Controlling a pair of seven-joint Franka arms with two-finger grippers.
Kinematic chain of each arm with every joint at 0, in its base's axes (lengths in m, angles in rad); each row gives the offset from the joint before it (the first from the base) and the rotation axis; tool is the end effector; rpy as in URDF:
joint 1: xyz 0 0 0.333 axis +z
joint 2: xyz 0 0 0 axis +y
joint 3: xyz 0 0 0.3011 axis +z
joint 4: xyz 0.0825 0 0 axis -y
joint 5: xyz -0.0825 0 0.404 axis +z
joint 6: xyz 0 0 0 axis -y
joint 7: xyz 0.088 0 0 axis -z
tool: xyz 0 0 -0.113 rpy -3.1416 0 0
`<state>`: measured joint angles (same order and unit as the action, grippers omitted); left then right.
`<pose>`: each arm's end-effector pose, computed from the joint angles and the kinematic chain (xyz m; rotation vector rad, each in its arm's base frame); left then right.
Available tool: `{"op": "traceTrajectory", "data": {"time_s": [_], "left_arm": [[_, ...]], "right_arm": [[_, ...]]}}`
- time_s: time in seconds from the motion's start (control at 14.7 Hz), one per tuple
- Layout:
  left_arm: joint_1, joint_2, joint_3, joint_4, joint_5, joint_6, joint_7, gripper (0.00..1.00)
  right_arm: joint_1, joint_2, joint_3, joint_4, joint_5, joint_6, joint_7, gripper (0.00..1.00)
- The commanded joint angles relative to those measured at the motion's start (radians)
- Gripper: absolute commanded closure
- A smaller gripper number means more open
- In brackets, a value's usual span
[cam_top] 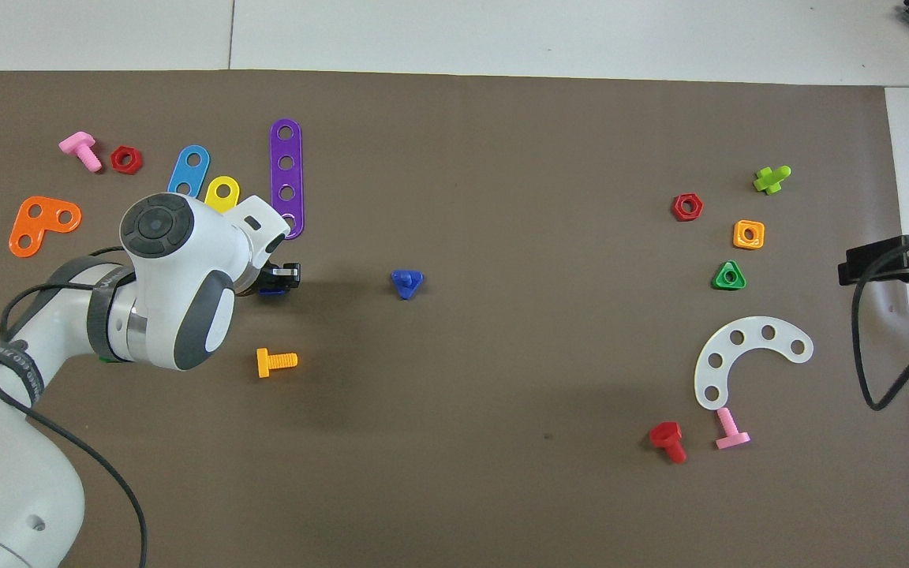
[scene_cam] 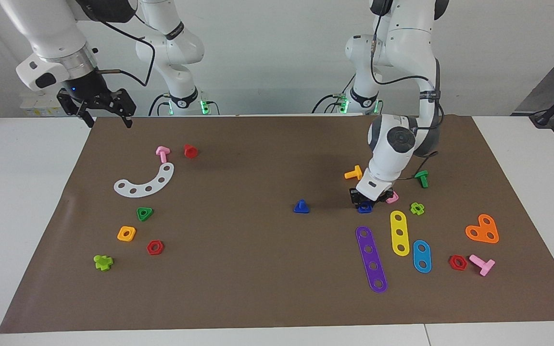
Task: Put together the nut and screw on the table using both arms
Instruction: 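Carry the blue nut with the left gripper over the blue bolt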
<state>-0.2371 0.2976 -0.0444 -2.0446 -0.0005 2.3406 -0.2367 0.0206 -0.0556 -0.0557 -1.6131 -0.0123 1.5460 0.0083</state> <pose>0.5785 -0.1671 0.2612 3.1283 -0.0665 -0.0073 0.5548 -0.0217 0.6120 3.1317 -0.0682 -0.0183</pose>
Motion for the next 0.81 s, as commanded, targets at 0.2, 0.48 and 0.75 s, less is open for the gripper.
{"op": "traceTrajectory", "data": {"time_s": [0.2,0.48,0.75], "left_arm": [[-0.028,0.001,0.012,0.085,-0.006,-0.087,0.002,0.71],[-0.116,0.020,0.015,0.195,-0.035,-0.208,-0.120,0.71],[-0.197,0.046,0.015,0.276,-0.050,-0.262,-0.229,0.72]], "right_arm": [[-0.007,-0.023,0.007,-0.027,0.012,0.014,0.016,0.00],[-0.007,-0.023,0.007,-0.027,0.012,0.011,0.015,0.00],[-0.007,-0.023,0.007,-0.027,0.012,0.011,0.015,0.00]]}}
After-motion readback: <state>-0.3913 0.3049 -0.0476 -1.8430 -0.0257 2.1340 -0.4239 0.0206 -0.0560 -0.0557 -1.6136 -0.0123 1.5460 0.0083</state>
